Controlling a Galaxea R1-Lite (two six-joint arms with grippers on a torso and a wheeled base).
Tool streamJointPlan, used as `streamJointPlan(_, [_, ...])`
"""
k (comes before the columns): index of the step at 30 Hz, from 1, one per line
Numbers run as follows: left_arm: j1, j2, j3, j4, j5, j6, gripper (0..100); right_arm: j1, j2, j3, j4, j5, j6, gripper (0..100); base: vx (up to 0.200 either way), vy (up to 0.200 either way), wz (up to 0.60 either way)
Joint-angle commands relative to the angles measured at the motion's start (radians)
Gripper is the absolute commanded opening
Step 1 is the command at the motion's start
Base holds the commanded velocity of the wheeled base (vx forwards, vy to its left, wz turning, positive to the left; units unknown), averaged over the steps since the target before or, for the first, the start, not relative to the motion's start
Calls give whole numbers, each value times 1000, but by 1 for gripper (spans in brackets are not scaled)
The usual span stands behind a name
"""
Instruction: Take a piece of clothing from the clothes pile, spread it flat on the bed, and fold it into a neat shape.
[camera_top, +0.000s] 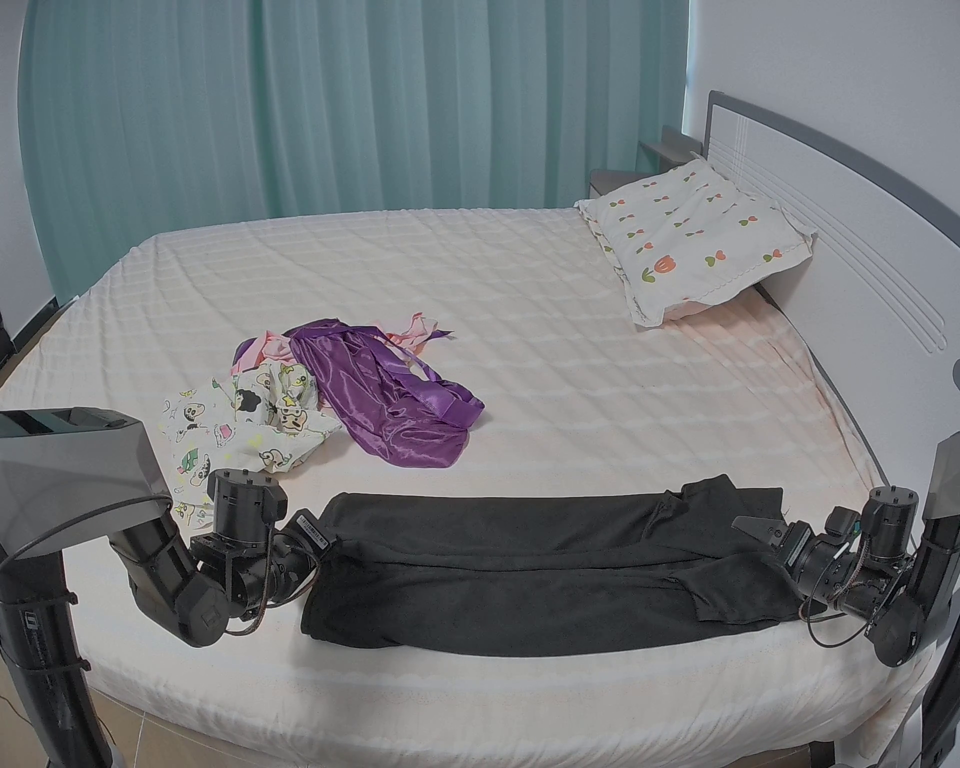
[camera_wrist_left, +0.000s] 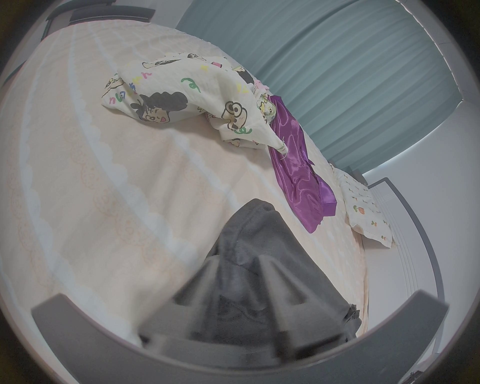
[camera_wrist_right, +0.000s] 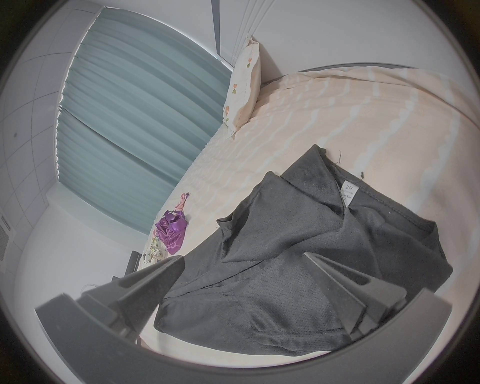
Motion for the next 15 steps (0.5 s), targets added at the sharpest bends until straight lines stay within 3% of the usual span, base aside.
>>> streamJointPlan(1, [2, 4, -3, -1, 2, 0, 0, 1, -10, 3, -13, -1, 1, 100, 0, 0, 0])
streamJointPlan(12, [-8, -2, -3, -71, 63, -2, 0, 57, -66, -4, -10, -150, 14, 100, 0, 0, 0])
streamJointPlan(14, [-17, -4, 4, -92, 65, -5, 0, 83, -59, -13, -10, -187, 45, 100, 0, 0, 0])
streamJointPlan(15, [-20, -14, 8, -110, 80, -11, 0, 106, -48, -34, -6, -246, 112, 100, 0, 0, 0])
